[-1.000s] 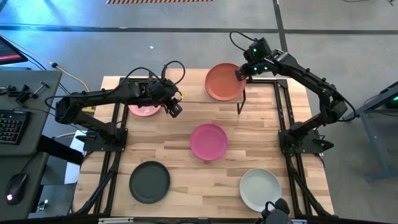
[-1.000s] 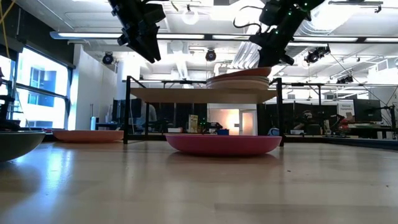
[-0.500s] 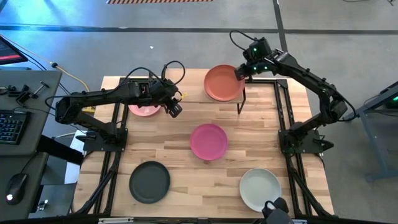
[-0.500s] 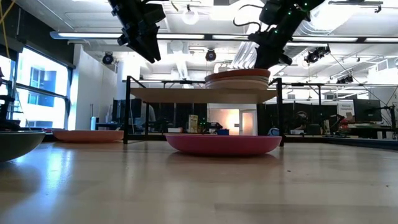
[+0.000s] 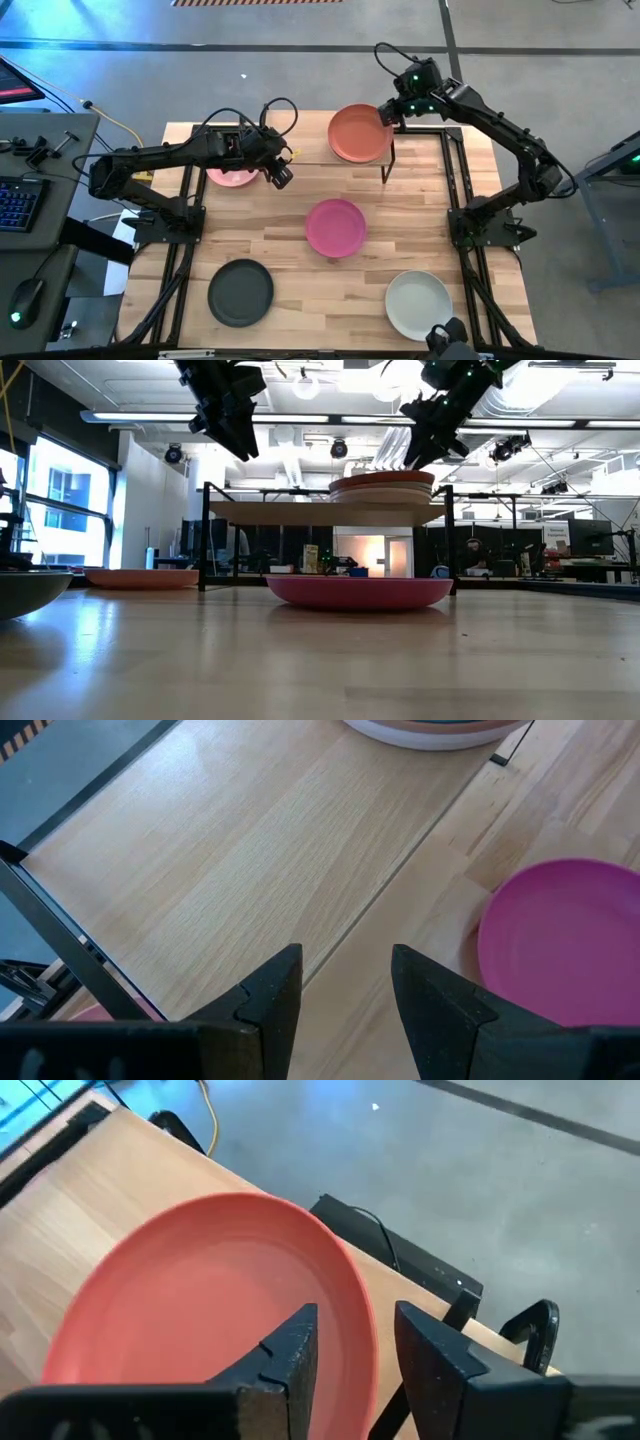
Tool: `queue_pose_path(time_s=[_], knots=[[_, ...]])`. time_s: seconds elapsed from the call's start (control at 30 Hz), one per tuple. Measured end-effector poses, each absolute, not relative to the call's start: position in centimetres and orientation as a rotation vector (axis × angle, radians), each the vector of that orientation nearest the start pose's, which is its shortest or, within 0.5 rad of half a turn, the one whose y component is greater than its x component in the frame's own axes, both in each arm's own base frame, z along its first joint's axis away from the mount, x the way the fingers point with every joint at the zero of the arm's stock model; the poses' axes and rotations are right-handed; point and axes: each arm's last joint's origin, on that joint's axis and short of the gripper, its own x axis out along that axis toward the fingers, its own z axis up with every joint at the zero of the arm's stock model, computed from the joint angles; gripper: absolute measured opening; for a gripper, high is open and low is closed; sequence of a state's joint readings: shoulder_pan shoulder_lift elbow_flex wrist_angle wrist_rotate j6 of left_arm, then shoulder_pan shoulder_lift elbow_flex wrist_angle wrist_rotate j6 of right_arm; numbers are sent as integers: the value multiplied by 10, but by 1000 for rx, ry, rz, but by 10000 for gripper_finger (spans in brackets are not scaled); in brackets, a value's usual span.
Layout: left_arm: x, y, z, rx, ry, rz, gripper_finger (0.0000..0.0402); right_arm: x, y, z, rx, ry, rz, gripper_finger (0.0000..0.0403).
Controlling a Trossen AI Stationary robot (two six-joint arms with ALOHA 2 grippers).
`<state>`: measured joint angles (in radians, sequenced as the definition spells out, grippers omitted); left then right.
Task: Place and stack plates onto a shelf
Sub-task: Put the light pink plate on the shelf
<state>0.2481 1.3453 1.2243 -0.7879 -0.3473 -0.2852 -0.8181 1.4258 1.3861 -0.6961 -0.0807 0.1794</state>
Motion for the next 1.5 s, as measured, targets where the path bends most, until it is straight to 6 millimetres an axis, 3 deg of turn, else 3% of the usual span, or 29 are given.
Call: queue_pose_path(time_s=[0.5,0.93,1.13,1.5], knots=[[259,76,316,-212,834,680,147,191,-200,376,451,521,-765,114],[266,77,322,-187,753,634,147,189,-198,372,466,569,-763,114],[256,73,312,-156,934,538,147,188,-197,371,475,589,-763,114],[223,63,297,-187,1328,527,147,188,-197,370,475,589,-763,114]])
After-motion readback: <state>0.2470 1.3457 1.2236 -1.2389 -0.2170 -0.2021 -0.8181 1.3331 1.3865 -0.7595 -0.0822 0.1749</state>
